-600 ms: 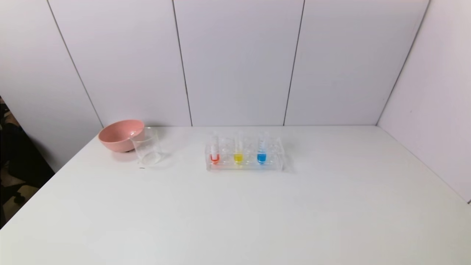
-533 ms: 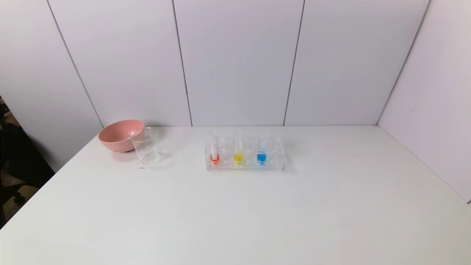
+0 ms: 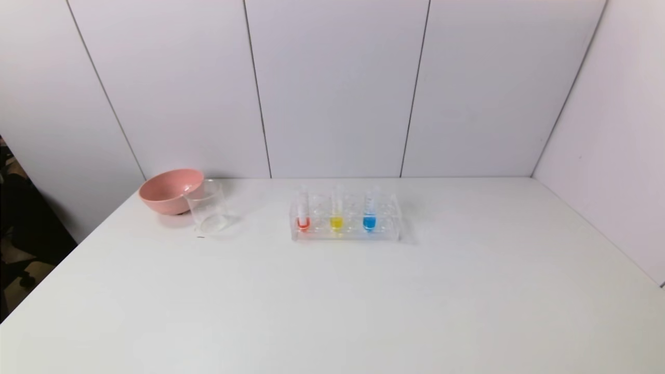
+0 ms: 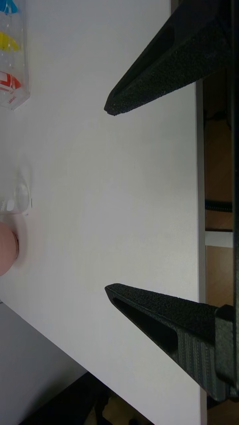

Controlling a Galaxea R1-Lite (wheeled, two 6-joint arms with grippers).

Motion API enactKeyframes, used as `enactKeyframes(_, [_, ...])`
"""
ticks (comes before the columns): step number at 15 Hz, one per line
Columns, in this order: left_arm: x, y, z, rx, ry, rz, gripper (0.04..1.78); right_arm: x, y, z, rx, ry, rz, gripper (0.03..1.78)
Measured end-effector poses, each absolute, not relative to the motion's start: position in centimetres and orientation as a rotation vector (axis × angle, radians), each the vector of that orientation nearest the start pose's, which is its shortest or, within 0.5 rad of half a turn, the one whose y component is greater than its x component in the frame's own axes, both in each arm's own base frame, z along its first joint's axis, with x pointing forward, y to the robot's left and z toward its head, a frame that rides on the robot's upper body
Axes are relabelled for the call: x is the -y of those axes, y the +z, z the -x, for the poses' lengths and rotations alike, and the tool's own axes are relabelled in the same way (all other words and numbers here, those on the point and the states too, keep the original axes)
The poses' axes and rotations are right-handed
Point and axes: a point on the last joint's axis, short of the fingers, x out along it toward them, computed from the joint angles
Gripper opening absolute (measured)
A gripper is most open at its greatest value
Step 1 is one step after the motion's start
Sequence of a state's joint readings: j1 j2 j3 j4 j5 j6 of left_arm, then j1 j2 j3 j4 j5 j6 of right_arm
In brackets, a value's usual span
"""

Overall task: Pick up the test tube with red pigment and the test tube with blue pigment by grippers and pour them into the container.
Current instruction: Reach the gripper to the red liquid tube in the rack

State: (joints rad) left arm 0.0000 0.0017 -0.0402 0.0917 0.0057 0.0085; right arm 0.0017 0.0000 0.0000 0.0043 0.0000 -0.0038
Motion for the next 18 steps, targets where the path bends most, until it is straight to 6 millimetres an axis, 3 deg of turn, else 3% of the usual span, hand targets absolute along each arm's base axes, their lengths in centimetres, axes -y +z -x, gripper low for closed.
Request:
enactKeyframes(10, [0.0,8.0,2.7,-0.045,0.012,-0.001,1.77,0.0,7.5,2.3,-0.004,0.001,0.004,1.78])
enactKeyframes(18, [0.2,13.7,4.1,0.053,-0.069,0.000,1.77,0.0,7.5,2.3,-0.005,0.001,0.004,1.77])
